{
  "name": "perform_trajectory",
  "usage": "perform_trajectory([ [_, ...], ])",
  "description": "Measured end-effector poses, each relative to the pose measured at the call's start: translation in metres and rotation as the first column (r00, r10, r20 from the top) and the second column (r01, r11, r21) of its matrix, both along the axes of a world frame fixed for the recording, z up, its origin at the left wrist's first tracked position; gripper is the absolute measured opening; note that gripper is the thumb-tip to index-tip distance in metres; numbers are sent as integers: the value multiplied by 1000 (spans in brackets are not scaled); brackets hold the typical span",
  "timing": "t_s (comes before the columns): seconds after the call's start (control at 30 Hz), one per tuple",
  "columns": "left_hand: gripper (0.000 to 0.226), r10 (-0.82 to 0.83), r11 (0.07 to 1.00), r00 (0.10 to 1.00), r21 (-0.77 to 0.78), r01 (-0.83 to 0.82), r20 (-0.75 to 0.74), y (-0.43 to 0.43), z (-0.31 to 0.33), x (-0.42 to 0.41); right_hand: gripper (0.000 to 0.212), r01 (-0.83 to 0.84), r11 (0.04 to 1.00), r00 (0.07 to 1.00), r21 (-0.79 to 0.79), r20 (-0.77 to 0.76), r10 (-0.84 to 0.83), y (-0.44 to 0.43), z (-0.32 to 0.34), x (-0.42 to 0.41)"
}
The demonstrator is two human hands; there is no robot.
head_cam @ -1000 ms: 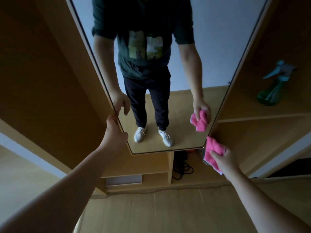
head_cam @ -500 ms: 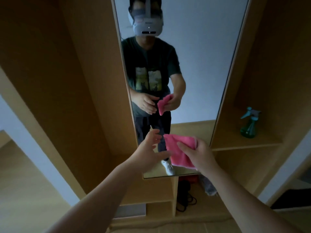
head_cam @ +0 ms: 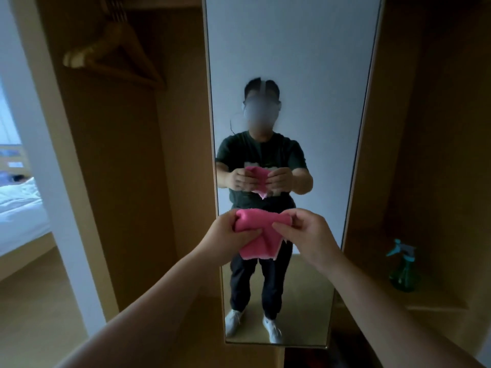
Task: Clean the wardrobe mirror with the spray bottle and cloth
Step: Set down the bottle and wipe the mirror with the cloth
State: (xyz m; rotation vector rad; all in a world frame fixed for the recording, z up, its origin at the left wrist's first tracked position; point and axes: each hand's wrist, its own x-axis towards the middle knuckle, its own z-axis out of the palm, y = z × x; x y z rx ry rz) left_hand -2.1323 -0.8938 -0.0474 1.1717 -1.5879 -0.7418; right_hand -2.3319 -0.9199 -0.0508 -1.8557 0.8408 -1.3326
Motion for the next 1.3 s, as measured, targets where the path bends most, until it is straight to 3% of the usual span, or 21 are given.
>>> perform_trajectory([
  [0.13,28,55,993,998,-104,-51,44,5,30,0,14,-20,996,1000,-92,-13,19,-9,24,-3],
  [0.23,22,183,967,982,-189,-172,42,9,56,11,16,64,978,998,-199,21,-61,-16,47,2],
  [0.33,22,367,888,929,-279,-365,-49,10,92,31,2,38,962,997,-269,78,-17,-19,75,15],
  [0.43,22,480,797,863,-332,-504,-155,5,136,53,15,5,926,998,-378,59,19,-17,103,33],
  [0.53,22,548,721,807,-364,-590,-221,-5,181,75,11,-9,879,1000,-477,21,22,-18,128,45],
  [0.7,33,562,662,742,-339,-668,-364,-37,256,96,12,62,840,998,-538,11,-67,-31,161,52],
  [0.9,43,562,675,667,-195,-712,-489,-72,317,79,15,96,811,995,-577,41,-89,-43,176,45],
  [1.03,36,518,693,743,-301,-655,-425,-90,331,61,20,145,760,989,-633,93,-112,-54,195,24],
  [1.13,26,473,730,750,-271,-627,-462,-103,340,50,24,183,712,983,-678,118,-140,-71,215,5],
  [1.2,16,405,752,762,-291,-592,-505,-111,344,41,15,254,638,964,-727,135,-230,-88,230,-11],
  [1.3,16,453,715,770,-333,-614,-448,-124,347,33,20,378,447,897,-811,201,-393,-117,252,-34],
])
